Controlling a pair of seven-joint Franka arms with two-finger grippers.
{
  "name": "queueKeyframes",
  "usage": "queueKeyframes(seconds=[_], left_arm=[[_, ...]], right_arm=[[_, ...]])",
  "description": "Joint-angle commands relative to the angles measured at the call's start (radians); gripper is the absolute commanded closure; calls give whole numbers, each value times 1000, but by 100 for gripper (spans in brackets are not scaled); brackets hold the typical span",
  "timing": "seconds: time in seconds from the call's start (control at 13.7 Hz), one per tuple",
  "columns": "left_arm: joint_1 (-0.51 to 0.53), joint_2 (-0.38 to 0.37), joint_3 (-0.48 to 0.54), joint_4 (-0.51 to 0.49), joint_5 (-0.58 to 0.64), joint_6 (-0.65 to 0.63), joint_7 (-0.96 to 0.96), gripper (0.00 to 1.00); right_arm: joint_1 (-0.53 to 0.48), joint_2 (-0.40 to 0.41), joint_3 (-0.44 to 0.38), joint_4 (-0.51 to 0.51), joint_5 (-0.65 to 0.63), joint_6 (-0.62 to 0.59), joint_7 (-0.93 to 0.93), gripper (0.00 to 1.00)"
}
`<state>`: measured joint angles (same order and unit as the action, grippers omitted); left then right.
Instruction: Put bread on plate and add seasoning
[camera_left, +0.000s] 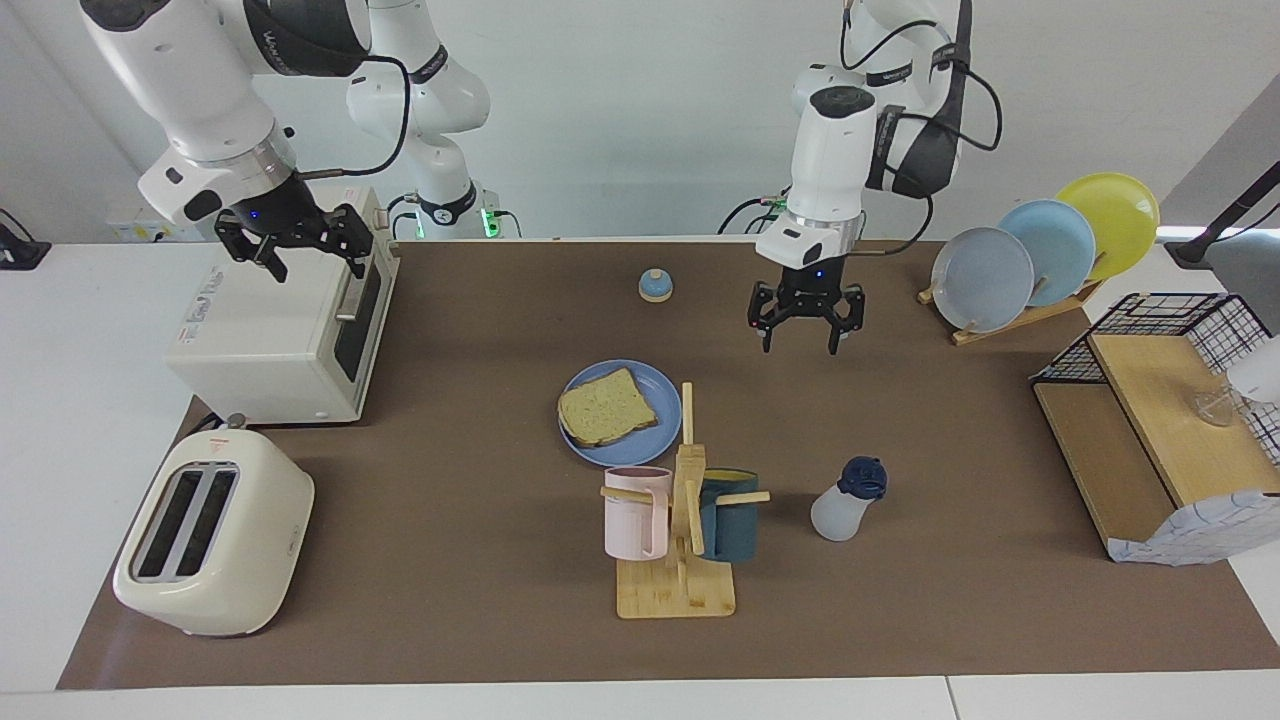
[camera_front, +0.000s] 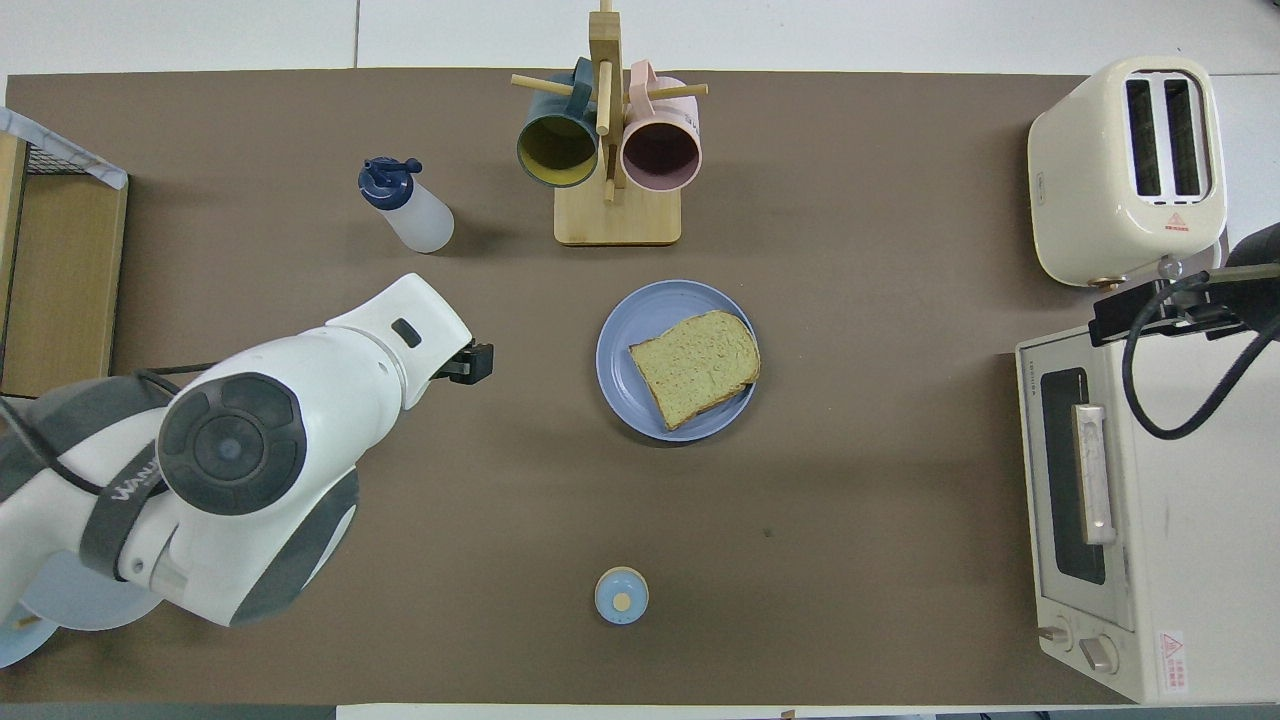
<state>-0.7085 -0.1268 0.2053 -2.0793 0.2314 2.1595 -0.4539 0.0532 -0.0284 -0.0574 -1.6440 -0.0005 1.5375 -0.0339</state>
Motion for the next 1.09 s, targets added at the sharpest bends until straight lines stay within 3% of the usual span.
queueKeyframes(seconds=[0.0,0.15,0.36,0.51,1.02], left_arm=[[0,22,8,191,-15,-269,56,0],[18,10,32,281,-38,-425,206,0],[188,13,49,378,-84,-584,513,0],[308,0,48,371,-128,-586,621,0],[389,-28,60,369,-132,-576,586,0]], right_arm=[[-21,-8,11,-2,0,0,-27,0],[-21,-8,11,-2,-1,0,-27,0],[-21,-8,11,-2,0,0,-27,0],[-21,-8,11,-2,-1,0,-27,0],[-21,-8,11,-2,-1,0,-27,0]])
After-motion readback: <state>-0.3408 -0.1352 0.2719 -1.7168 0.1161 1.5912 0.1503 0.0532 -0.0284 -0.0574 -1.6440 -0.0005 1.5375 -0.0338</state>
